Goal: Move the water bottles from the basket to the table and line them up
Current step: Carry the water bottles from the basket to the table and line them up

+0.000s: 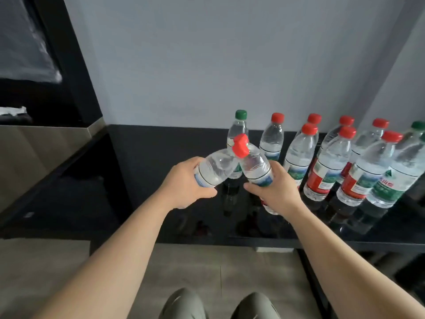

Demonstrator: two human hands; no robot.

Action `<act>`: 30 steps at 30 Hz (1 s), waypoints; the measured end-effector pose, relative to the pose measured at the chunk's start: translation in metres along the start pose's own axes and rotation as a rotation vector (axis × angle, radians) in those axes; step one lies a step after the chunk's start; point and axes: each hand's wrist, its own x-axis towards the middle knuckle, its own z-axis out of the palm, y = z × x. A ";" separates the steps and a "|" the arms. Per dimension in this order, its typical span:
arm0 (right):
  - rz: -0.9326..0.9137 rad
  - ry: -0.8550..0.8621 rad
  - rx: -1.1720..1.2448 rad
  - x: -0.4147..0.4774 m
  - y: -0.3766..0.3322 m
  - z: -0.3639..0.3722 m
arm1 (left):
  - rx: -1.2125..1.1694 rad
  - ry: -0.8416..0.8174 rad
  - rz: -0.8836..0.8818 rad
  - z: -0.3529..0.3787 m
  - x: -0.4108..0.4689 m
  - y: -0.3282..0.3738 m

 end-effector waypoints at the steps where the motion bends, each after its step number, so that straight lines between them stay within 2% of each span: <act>1: 0.025 0.025 0.095 0.000 -0.001 0.002 | -0.118 0.034 -0.028 0.004 0.001 0.001; 5: 0.126 0.064 0.441 0.002 -0.001 0.011 | -0.522 0.137 -0.135 0.030 0.008 0.005; 8: 0.107 0.067 0.495 0.003 -0.001 0.015 | -0.650 0.225 -0.166 0.048 0.015 0.007; 18: 0.093 0.050 0.614 0.010 0.009 0.032 | -0.541 0.241 -0.100 0.068 0.035 -0.002; 23: 0.080 0.052 0.624 0.013 0.015 0.039 | -0.562 0.262 -0.104 0.076 0.036 -0.012; 30: 0.104 0.012 0.574 0.015 0.021 0.038 | -0.512 0.210 -0.112 0.081 0.034 -0.022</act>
